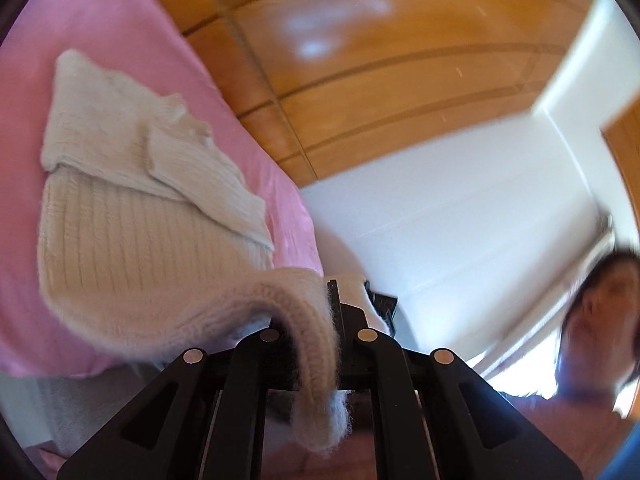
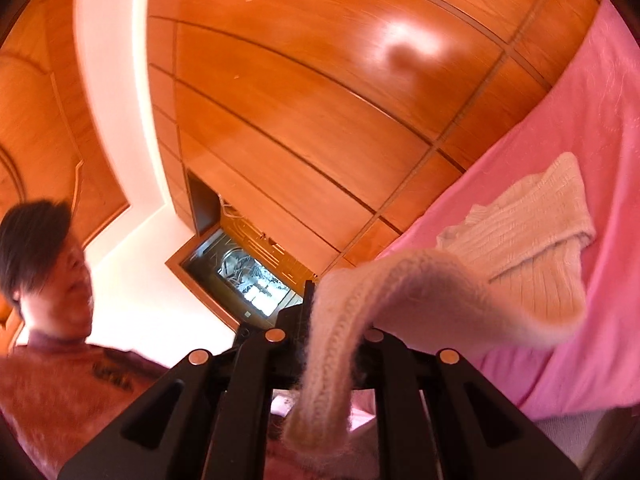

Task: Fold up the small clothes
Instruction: 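Grasp the sweater hem with both grippers and lift it off the bed, then lay the lifted hem over toward the collar and open both grippers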

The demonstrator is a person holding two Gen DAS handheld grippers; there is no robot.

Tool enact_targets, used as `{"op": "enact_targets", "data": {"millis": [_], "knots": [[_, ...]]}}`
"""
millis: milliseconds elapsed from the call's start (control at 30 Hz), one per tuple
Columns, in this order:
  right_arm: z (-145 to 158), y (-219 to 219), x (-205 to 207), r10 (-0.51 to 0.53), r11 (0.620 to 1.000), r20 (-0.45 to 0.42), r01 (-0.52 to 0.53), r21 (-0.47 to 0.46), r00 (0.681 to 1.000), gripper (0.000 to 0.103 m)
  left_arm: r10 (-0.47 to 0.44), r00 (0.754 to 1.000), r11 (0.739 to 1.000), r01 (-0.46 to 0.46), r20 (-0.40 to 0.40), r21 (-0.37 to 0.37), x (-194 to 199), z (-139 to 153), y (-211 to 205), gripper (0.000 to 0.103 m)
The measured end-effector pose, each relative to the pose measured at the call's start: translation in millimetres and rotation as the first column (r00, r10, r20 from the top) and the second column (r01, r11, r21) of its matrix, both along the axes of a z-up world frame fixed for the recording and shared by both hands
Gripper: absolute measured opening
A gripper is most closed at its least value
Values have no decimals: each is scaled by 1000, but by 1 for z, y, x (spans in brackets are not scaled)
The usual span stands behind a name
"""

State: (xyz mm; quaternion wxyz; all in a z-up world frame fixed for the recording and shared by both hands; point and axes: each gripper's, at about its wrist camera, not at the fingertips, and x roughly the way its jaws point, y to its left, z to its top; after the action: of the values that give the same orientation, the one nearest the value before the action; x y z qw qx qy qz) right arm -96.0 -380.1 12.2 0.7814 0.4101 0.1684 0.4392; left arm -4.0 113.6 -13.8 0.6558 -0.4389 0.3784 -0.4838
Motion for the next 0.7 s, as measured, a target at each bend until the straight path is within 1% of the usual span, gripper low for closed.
{"op": "enact_targets", "data": {"millis": [100,200,300,433,500,533,567,600,633,667,700], "knots": [[1,1,40,-3,1000,-28,3,17,1000,9,40,998,999,-41,-55,-10,33,-11,5,5],[-1,-2,76,-9,1000,-61,10,18,998,9,77,995,997,-75,-56,33,66,-13,5,5],[-7,-6,110,-29,1000,-105,30,2,994,9,104,993,993,-100,-62,64,88,-18,12,5],[-19,-7,154,-69,997,-165,65,-31,984,9,165,982,980,-153,-88,129,129,-33,14,5],[-27,-4,171,-87,996,-201,78,-52,976,9,198,973,973,-180,-118,146,145,-45,13,5],[-33,-3,183,-103,994,-227,90,-67,968,10,225,963,966,-200,-149,164,155,-54,13,5],[-39,-3,190,-116,992,-246,99,-79,962,10,258,947,958,-224,-193,182,164,-63,12,5],[-45,-2,197,-130,990,-262,109,-91,956,10,272,937,955,-235,-219,182,168,-70,12,5],[-52,-1,206,-151,987,-281,127,-104,948,11,290,925,951,-249,-245,182,173,-78,11,7],[-59,-1,212,-177,982,-303,147,-118,936,12,321,911,940,-275,-259,200,177,-84,10,15],[-63,0,215,-190,980,-316,157,-126,930,15,344,904,929,-290,-253,228,179,-86,8,19]]}}
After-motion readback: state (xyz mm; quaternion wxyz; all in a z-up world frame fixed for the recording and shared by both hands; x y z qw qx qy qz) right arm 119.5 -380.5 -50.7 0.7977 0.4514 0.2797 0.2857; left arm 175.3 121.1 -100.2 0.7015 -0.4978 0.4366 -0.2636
